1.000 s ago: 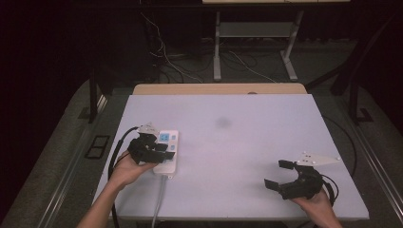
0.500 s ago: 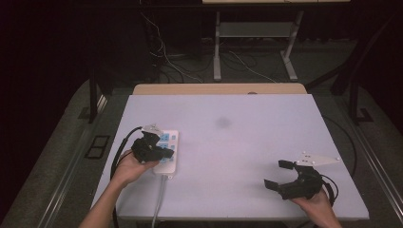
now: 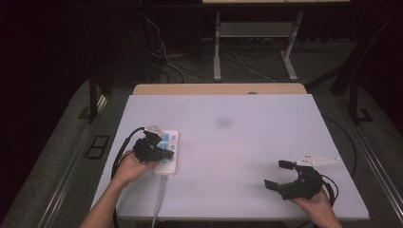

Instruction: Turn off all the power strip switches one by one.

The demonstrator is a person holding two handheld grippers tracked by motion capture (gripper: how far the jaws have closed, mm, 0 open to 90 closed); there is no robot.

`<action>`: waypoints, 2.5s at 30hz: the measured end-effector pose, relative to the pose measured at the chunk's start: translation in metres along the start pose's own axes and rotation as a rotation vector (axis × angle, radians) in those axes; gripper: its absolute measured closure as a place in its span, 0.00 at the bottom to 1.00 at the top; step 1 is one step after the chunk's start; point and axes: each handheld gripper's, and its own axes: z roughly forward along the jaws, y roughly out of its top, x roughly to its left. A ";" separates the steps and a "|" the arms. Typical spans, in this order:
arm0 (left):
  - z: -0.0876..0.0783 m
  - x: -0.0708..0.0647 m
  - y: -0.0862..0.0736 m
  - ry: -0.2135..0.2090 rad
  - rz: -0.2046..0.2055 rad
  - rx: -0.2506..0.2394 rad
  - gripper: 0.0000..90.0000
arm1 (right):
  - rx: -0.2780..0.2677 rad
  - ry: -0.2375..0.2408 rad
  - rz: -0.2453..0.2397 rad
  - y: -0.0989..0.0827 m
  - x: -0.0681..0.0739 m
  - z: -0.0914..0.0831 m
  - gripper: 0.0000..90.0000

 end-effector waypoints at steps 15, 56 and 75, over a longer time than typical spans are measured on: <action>0.003 0.000 0.000 -0.018 0.007 0.007 0.99 | 0.002 0.001 -0.002 0.000 0.001 0.000 0.01; 0.003 0.003 -0.007 -0.037 -0.061 -0.031 0.99 | -0.011 -0.005 -0.002 -0.001 -0.001 -0.005 0.01; -0.021 -0.003 0.019 -0.016 -0.008 -0.099 0.99 | -0.014 -0.010 0.007 -0.001 -0.003 -0.006 0.01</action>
